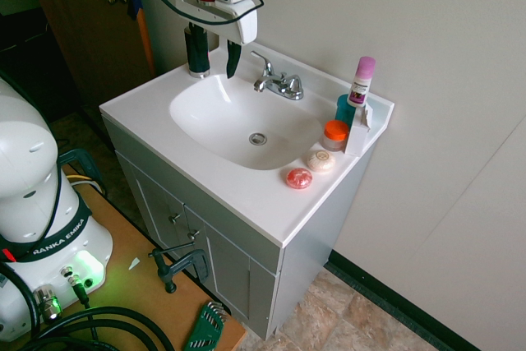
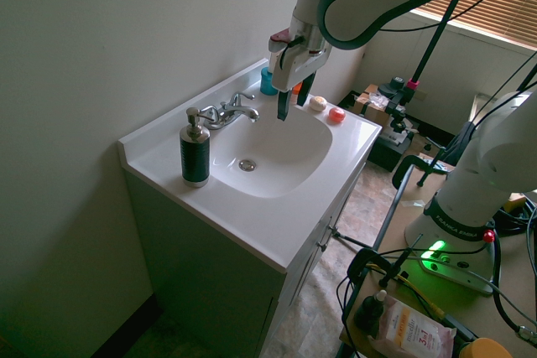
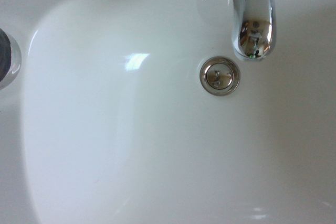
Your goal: Turn off the cold water
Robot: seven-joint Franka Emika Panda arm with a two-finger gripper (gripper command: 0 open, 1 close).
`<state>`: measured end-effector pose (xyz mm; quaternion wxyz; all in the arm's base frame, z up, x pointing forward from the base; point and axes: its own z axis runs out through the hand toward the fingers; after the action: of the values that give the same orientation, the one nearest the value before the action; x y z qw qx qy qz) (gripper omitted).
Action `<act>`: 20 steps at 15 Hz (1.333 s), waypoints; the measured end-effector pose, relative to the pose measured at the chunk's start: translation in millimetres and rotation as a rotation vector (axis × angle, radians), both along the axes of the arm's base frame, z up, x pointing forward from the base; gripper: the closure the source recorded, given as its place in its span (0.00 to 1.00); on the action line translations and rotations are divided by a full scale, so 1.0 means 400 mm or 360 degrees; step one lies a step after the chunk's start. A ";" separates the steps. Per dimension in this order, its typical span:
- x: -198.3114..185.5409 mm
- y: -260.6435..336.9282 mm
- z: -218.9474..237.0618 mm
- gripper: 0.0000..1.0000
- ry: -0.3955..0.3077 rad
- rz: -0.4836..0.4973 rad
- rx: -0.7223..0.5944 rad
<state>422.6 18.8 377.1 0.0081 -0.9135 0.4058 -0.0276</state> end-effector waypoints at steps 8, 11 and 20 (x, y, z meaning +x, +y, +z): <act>0.115 -0.104 -0.040 0.00 -0.0071 -0.0164 0.0021; 0.225 -0.154 -0.070 0.00 -0.0093 -0.0263 0.0022; 0.403 -0.188 -0.158 0.00 -0.0131 -0.0461 -0.0101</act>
<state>583.6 -56.5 313.9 -0.0082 -0.8433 0.5316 -0.0789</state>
